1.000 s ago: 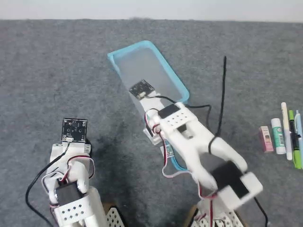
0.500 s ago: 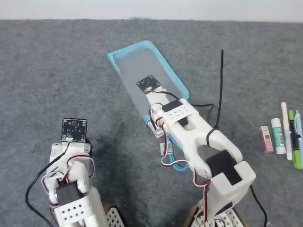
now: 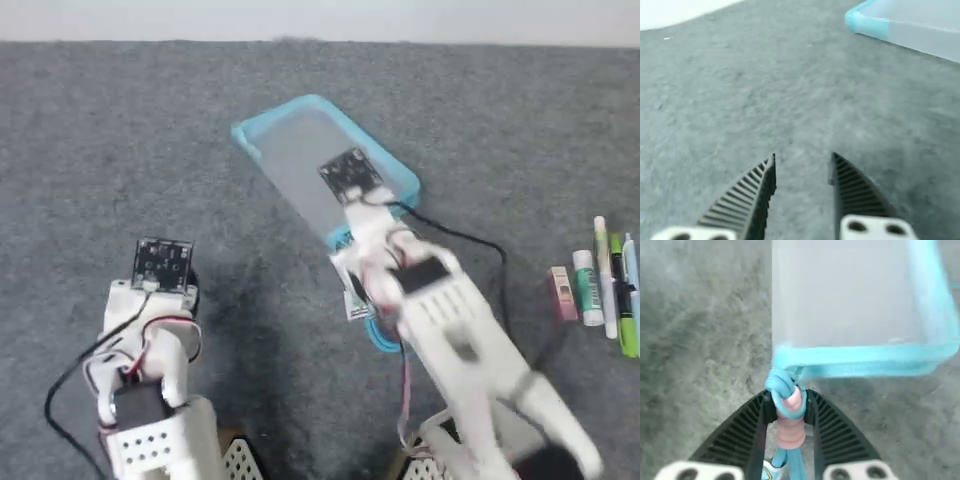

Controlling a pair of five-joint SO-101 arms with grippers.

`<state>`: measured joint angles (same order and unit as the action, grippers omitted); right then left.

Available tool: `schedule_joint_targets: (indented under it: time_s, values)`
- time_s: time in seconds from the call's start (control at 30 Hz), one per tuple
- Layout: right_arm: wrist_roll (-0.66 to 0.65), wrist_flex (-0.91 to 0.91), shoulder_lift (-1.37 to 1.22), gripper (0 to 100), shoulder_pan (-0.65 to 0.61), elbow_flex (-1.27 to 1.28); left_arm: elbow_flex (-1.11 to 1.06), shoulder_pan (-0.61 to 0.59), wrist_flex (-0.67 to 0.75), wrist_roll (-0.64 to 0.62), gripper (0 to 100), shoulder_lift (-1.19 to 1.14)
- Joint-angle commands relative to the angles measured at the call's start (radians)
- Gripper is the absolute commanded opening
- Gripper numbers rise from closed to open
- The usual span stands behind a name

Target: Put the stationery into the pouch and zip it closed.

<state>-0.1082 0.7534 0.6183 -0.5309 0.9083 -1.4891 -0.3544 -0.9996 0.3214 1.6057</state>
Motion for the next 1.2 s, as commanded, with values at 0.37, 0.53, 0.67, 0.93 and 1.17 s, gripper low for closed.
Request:
schedule_joint_targets:
  time_s: [0.37,0.53,0.67,0.93,1.17]
  values:
    - [-0.130,0.159,0.381,0.6,-0.188,-0.037,0.341,0.493,-0.023,-0.110,30,-0.308]
    - [-0.126,0.162,0.381,0.6,-0.188,-0.041,0.337,0.565,-0.023,-0.117,31,-0.305]
    - [-0.126,0.163,0.380,0.6,-0.188,-0.038,0.341,0.586,-0.021,-0.163,31,-0.305]
    - [-0.126,0.156,0.289,0.6,-0.220,-0.041,0.335,0.557,0.020,-0.229,31,-0.295]
    - [-0.132,0.173,0.286,0.6,-0.274,-0.041,0.254,0.411,0.230,-0.236,31,-0.388]
